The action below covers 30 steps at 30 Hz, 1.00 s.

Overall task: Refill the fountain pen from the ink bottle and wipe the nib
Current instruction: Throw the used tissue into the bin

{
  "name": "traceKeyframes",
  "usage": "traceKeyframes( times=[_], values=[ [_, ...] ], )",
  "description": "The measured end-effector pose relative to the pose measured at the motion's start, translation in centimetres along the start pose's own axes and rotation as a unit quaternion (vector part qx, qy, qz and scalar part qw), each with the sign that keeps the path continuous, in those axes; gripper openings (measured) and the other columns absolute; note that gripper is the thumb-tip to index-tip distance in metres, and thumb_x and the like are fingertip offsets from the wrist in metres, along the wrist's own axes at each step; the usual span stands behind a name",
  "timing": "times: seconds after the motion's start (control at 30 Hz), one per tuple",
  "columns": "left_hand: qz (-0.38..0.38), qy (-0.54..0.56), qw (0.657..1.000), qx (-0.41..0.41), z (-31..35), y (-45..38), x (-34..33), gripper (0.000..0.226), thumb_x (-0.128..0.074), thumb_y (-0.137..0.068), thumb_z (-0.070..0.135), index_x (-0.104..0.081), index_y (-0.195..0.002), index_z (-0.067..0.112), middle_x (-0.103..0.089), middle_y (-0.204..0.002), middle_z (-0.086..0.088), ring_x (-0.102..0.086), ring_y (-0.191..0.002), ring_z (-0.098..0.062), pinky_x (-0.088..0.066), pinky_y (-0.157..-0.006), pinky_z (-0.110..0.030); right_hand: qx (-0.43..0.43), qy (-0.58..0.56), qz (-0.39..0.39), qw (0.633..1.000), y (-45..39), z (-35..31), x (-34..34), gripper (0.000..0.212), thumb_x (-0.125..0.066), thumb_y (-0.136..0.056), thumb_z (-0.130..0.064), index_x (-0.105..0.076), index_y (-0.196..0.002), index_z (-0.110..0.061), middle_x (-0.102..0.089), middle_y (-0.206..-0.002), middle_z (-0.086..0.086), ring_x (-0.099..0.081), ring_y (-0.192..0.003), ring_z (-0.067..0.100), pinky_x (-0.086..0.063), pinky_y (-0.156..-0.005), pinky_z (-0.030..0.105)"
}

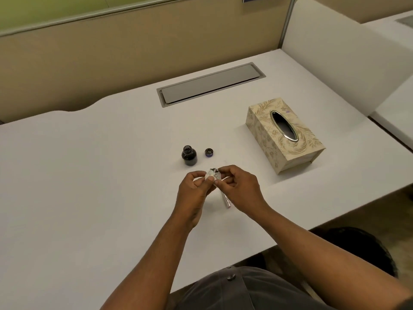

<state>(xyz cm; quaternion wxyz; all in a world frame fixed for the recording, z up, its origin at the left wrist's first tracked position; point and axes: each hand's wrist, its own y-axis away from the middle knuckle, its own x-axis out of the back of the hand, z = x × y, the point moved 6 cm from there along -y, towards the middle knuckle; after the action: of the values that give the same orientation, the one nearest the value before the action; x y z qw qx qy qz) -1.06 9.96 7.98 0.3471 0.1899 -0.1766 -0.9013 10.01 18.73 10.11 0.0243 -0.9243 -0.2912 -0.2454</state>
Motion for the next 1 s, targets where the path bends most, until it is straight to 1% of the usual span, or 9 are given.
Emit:
traceKeyframes(
  times=[0.13, 0.23, 0.33, 0.4, 0.5, 0.63, 0.77, 0.87, 1.0],
  values=[
    [-0.032, 0.001, 0.999, 0.014, -0.8, -0.6, -0.9, 0.017, -0.066, -0.088, 0.007, -0.060, -0.103, 0.003, -0.075, -0.097, -0.015, -0.071, -0.097, -0.025, -0.054, -0.090, -0.033, -0.051, -0.028, 0.042, 0.997, 0.9, 1.1, 0.8, 0.023, -0.075, -0.084, -0.026, -0.071, -0.106, -0.022, -0.072, -0.093, -0.010, -0.068, -0.082, 0.004, -0.052, -0.076, 0.017],
    [-0.057, -0.021, 0.998, 0.017, -1.4, -0.8, -1.6, 0.010, -0.067, -0.087, 0.004, -0.060, -0.094, 0.001, -0.073, -0.096, -0.018, -0.071, -0.096, -0.026, -0.055, -0.089, -0.034, -0.112, -0.107, 0.073, 0.985, 2.0, 2.7, 0.9, 0.014, -0.078, -0.081, -0.022, -0.072, -0.094, -0.020, -0.075, -0.086, -0.006, -0.071, -0.080, 0.010, -0.056, -0.076, 0.027],
    [-0.094, -0.052, 0.994, 0.018, -2.1, -0.8, -2.6, 0.009, -0.066, -0.086, 0.001, -0.058, -0.083, 0.004, -0.073, -0.092, -0.016, -0.072, -0.091, -0.024, -0.056, -0.084, -0.032, -0.157, -0.201, 0.105, 0.961, 3.5, 4.2, 1.2, 0.009, -0.078, -0.080, -0.014, -0.071, -0.085, -0.018, -0.073, -0.080, -0.003, -0.069, -0.074, 0.008, -0.054, -0.075, 0.027],
    [-0.121, -0.089, 0.989, 0.012, -2.7, -0.8, -3.4, 0.007, -0.068, -0.086, 0.003, -0.061, -0.083, 0.004, -0.074, -0.090, -0.013, -0.072, -0.089, -0.023, -0.057, -0.082, -0.030, -0.176, -0.244, 0.128, 0.945, 4.7, 5.1, 1.6, 0.009, -0.077, -0.081, -0.011, -0.071, -0.086, -0.016, -0.074, -0.083, -0.001, -0.069, -0.075, 0.007, -0.053, -0.078, 0.026],
    [-0.162, -0.161, 0.973, -0.020, -3.7, -0.1, -5.3, 0.008, -0.070, -0.086, 0.012, -0.068, -0.091, 0.006, -0.075, -0.089, -0.004, -0.072, -0.087, -0.017, -0.057, -0.079, -0.025, -0.207, -0.270, 0.171, 0.925, 6.7, 6.7, 2.6, 0.014, -0.078, -0.080, -0.012, -0.069, -0.091, -0.014, -0.074, -0.092, 0.007, -0.071, -0.089, 0.019, -0.055, -0.089, 0.035],
    [-0.227, -0.305, 0.917, -0.118, -5.4, 2.0, -9.3, 0.017, -0.067, -0.088, 0.029, -0.073, -0.101, 0.021, -0.074, -0.092, 0.010, -0.068, -0.086, -0.002, -0.052, -0.075, -0.014, -0.237, -0.314, 0.245, 0.886, 10.0, 9.2, 5.1, 0.019, -0.079, -0.080, -0.012, -0.067, -0.095, -0.011, -0.074, -0.090, 0.009, -0.071, -0.096, 0.026, -0.054, -0.096, 0.040],
    [-0.312, -0.374, 0.845, -0.220, -6.9, 4.3, -13.9, 0.021, -0.062, -0.092, 0.024, -0.072, -0.110, 0.020, -0.072, -0.103, 0.010, -0.065, -0.093, -0.001, -0.046, -0.075, -0.005, -0.240, -0.365, 0.308, 0.845, 13.1, 11.1, 8.2, 0.017, -0.075, -0.083, -0.009, -0.065, -0.097, -0.008, -0.073, -0.086, 0.007, -0.071, -0.089, 0.018, -0.055, -0.092, 0.033],
    [-0.376, -0.379, 0.800, -0.272, -8.3, 6.3, -17.6, 0.020, -0.062, -0.092, 0.020, -0.073, -0.107, 0.019, -0.072, -0.103, 0.008, -0.063, -0.090, 0.001, -0.047, -0.077, -0.006, -0.244, -0.397, 0.350, 0.813, 15.3, 12.9, 10.6, 0.017, -0.074, -0.084, -0.008, -0.064, -0.099, -0.008, -0.072, -0.083, 0.005, -0.069, -0.083, 0.015, -0.055, -0.082, 0.027],
    [-0.412, -0.384, 0.787, -0.252, -11.2, 7.8, -22.6, 0.019, -0.065, -0.089, 0.026, -0.075, -0.105, 0.021, -0.073, -0.101, 0.009, -0.065, -0.091, 0.000, -0.054, -0.079, -0.016, -0.245, -0.505, 0.407, 0.721, 17.9, 16.8, 13.9, 0.024, -0.071, -0.081, 0.002, -0.062, -0.102, -0.001, -0.070, -0.086, 0.010, -0.064, -0.082, 0.017, -0.053, -0.073, 0.023]
  ],
)
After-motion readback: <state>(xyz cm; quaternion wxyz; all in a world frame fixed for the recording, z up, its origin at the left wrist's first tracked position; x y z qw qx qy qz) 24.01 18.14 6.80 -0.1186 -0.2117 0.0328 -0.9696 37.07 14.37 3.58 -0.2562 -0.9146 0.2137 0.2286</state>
